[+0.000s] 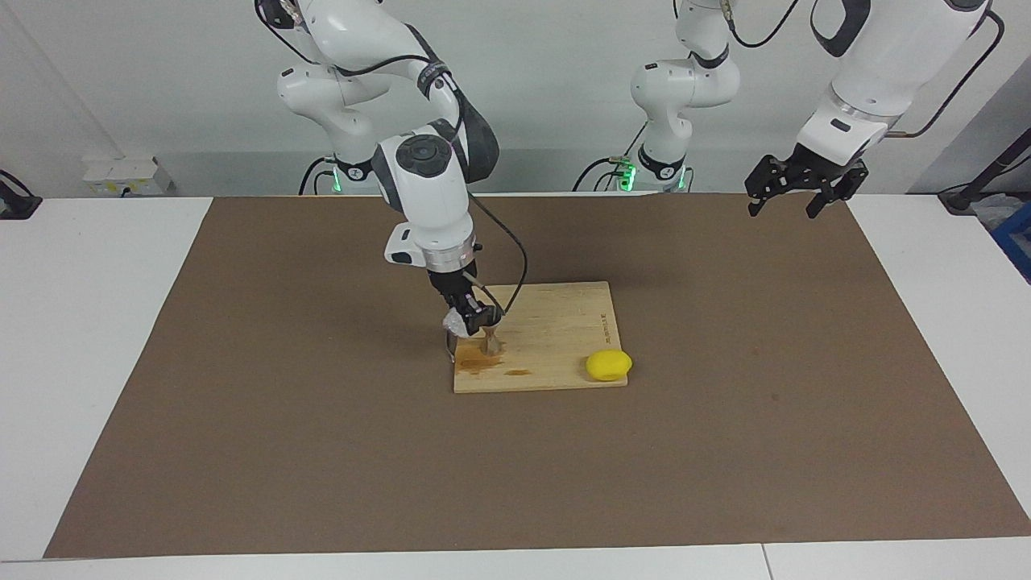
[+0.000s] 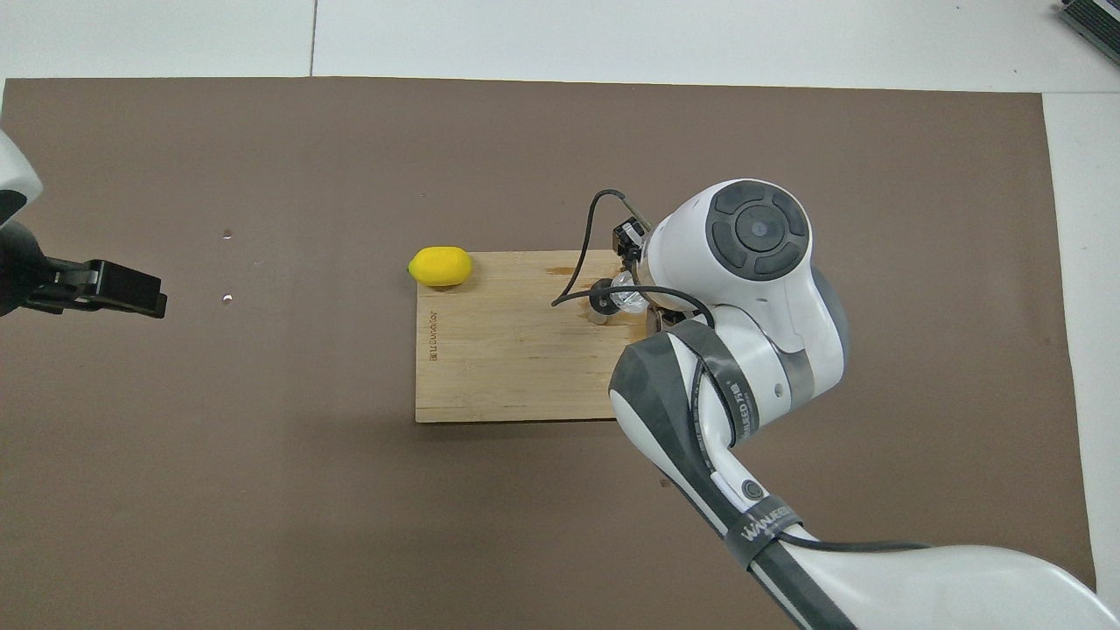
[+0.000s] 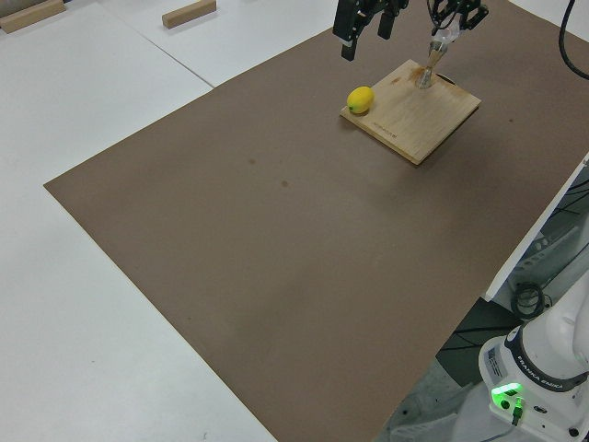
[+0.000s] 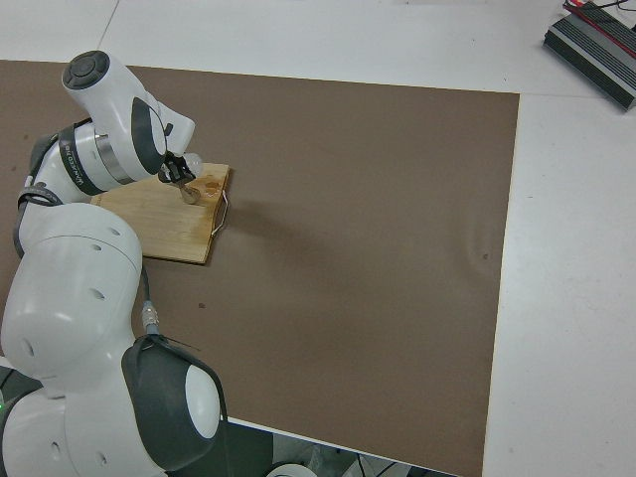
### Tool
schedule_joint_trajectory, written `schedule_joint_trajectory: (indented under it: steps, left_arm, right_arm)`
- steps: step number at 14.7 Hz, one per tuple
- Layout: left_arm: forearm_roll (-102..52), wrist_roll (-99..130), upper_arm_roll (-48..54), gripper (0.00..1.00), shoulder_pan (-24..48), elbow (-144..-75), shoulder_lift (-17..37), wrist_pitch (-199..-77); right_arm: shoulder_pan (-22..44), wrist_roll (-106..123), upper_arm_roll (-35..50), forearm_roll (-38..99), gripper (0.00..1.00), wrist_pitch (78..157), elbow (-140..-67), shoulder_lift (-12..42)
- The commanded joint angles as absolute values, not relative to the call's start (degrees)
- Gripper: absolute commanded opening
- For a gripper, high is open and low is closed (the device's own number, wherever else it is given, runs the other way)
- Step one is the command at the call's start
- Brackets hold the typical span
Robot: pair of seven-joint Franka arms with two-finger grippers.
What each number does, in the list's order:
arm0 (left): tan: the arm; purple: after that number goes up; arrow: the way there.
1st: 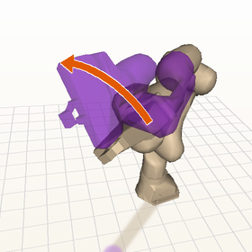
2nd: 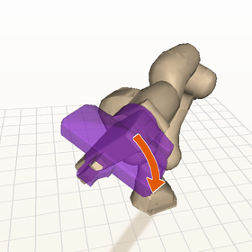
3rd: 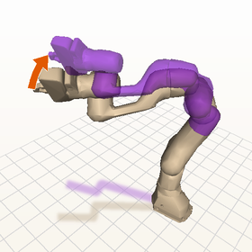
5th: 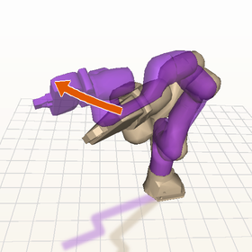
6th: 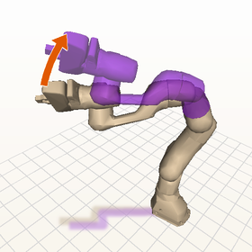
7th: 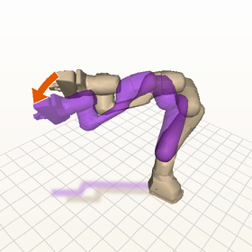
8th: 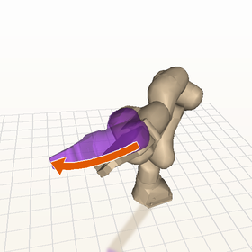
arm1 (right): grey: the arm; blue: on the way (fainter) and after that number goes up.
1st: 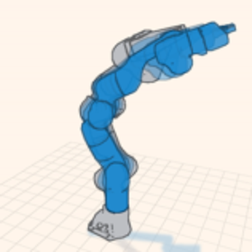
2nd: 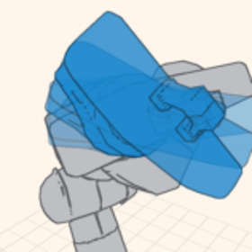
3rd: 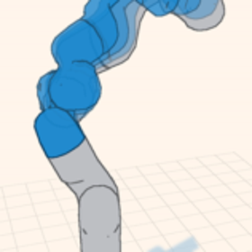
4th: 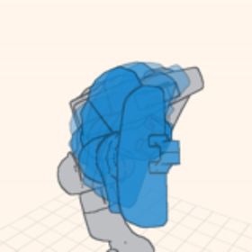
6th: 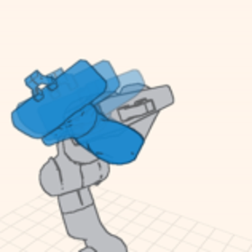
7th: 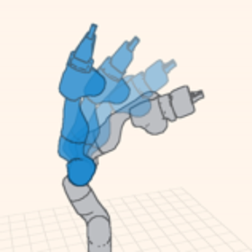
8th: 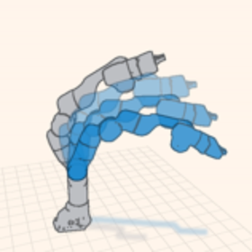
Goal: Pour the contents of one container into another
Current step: 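Tilt the glass cup with the right gripper over the metal cup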
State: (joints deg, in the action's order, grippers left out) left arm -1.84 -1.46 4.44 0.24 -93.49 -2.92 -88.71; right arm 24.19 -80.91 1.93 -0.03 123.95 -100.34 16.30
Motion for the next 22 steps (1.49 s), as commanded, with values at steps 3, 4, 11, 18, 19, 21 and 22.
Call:
schedule_joint_trajectory:
  steps: [3, 4, 11, 18, 19, 21, 22]
  left_arm:
    - [-2.5, -1.5, 4.3, 1.00, 0.0, -95.4, -4.6, -89.4]
    - [-2.5, -1.5, 4.3, 1.00, 0.1, -95.4, -4.6, -89.4]
    - [-2.5, -1.5, 4.3, 1.00, 0.1, -95.4, -4.6, -89.4]
    - [-2.5, -1.5, 4.3, 1.00, 0.1, -95.4, -4.7, -89.4]
    - [-2.5, -1.5, 4.3, 1.00, 0.0, -95.4, -4.7, -89.4]
    - [-2.5, -1.5, 4.3, 1.00, 0.0, -95.4, -4.6, -89.4]
    - [-2.5, -1.5, 4.3, 1.00, 0.1, -95.4, -4.6, -89.4]
  right_arm:
    - [24.3, -82.2, 2.1, -4.3, 0.00, 124.9, -100.5, 15.6]
    - [24.7, -82.2, 2.1, -4.8, 0.00, 125.2, -100.5, 15.6]
    - [25.8, -81.9, 2.2, -8.3, 0.00, 125.2, -100.6, 15.5]
    - [25.1, -81.7, 2.2, -7.0, 0.00, 122.3, -97.6, 16.3]
    - [24.7, -81.7, 2.2, -6.9, 0.00, 121.3, -96.7, 16.3]
    - [24.4, -81.8, 2.2, -5.2, 0.00, 120.2, -95.7, 16.5]
    - [24.3, -81.9, 2.2, -3.3, 0.00, 120.1, -95.5, 16.5]
